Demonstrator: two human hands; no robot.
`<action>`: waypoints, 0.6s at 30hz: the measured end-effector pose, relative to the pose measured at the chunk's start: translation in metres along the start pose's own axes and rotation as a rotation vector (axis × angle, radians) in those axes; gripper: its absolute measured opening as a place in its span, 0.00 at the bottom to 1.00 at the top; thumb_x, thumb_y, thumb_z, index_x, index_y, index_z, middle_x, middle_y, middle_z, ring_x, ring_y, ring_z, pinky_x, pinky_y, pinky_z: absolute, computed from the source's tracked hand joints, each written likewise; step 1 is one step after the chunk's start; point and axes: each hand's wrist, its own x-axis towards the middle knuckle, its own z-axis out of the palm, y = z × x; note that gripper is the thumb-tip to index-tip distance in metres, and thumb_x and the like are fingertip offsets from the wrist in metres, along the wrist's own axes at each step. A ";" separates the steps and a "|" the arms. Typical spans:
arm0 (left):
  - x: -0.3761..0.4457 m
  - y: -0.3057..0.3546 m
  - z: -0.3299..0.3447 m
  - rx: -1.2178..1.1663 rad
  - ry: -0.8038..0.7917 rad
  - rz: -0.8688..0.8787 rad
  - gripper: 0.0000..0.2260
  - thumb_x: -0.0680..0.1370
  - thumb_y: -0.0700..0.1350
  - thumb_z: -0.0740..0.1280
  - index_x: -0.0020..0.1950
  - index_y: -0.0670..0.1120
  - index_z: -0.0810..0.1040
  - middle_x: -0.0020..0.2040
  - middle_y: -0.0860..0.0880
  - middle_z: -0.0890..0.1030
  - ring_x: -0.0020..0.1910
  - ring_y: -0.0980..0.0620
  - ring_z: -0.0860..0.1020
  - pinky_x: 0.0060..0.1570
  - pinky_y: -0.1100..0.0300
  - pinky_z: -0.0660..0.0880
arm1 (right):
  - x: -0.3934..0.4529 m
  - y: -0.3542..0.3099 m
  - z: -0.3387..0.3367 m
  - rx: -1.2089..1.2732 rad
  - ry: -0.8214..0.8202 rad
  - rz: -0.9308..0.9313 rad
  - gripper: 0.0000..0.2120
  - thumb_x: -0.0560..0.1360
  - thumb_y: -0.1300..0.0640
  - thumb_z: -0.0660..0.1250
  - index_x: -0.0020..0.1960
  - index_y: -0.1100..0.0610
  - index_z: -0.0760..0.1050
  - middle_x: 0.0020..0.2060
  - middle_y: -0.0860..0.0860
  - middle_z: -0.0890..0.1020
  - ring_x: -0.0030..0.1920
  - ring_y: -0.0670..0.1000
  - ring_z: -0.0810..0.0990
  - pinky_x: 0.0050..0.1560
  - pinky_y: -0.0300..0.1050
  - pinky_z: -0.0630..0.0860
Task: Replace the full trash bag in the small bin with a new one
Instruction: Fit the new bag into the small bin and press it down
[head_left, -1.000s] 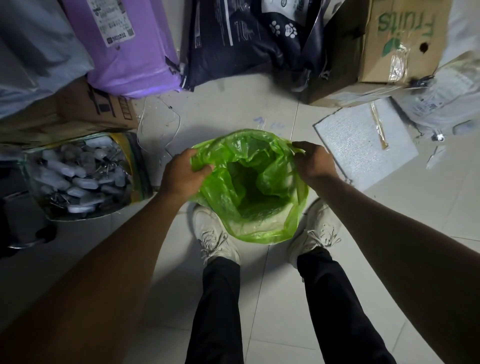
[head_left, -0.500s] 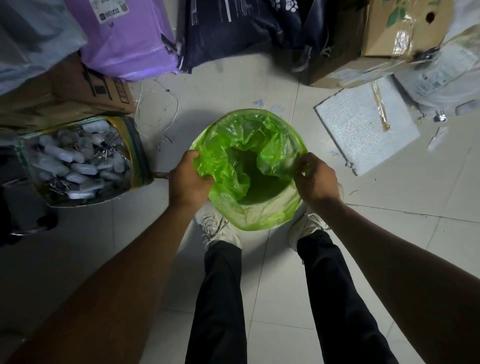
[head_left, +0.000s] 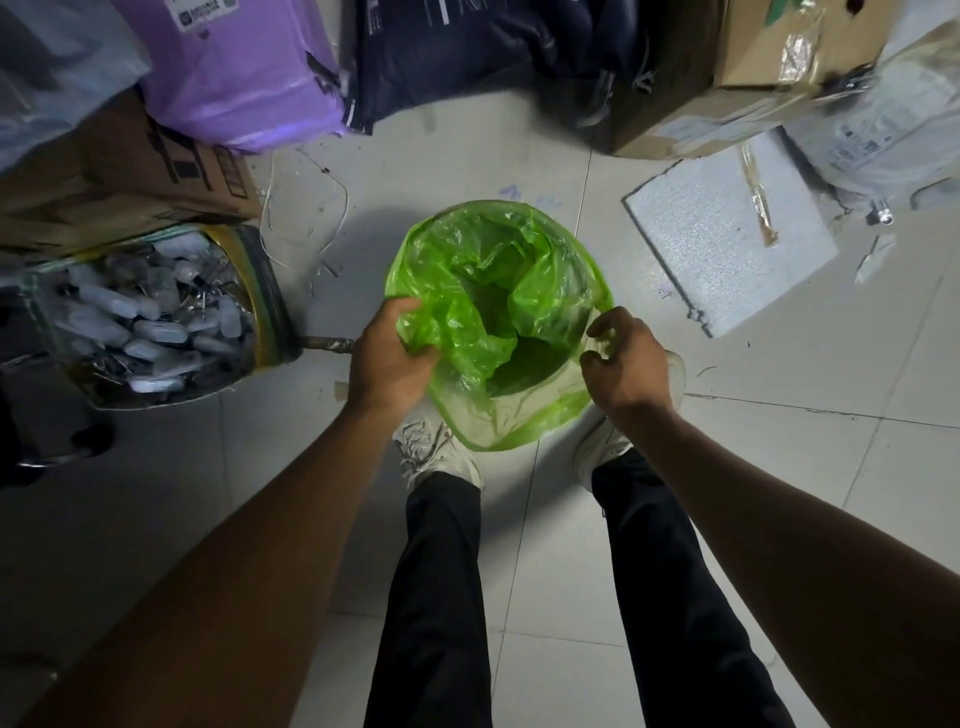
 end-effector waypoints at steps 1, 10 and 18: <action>-0.002 -0.004 -0.003 0.015 0.048 0.025 0.18 0.71 0.40 0.72 0.60 0.50 0.77 0.48 0.49 0.80 0.42 0.49 0.77 0.48 0.52 0.78 | 0.000 0.001 0.000 -0.018 -0.008 0.024 0.15 0.69 0.61 0.67 0.56 0.55 0.76 0.53 0.56 0.80 0.50 0.60 0.80 0.45 0.45 0.71; 0.010 -0.025 -0.021 0.201 -0.014 -0.075 0.33 0.66 0.46 0.77 0.68 0.45 0.70 0.62 0.44 0.79 0.60 0.43 0.77 0.58 0.50 0.75 | 0.020 0.000 -0.001 -0.116 -0.102 0.061 0.25 0.74 0.63 0.62 0.70 0.55 0.72 0.66 0.60 0.76 0.65 0.62 0.74 0.63 0.48 0.69; 0.032 -0.015 -0.022 -0.188 -0.197 -0.288 0.10 0.72 0.43 0.70 0.53 0.49 0.78 0.48 0.49 0.82 0.49 0.46 0.81 0.41 0.58 0.77 | 0.055 -0.004 0.004 0.146 -0.058 0.134 0.30 0.69 0.64 0.56 0.68 0.47 0.74 0.63 0.54 0.80 0.58 0.56 0.80 0.62 0.50 0.76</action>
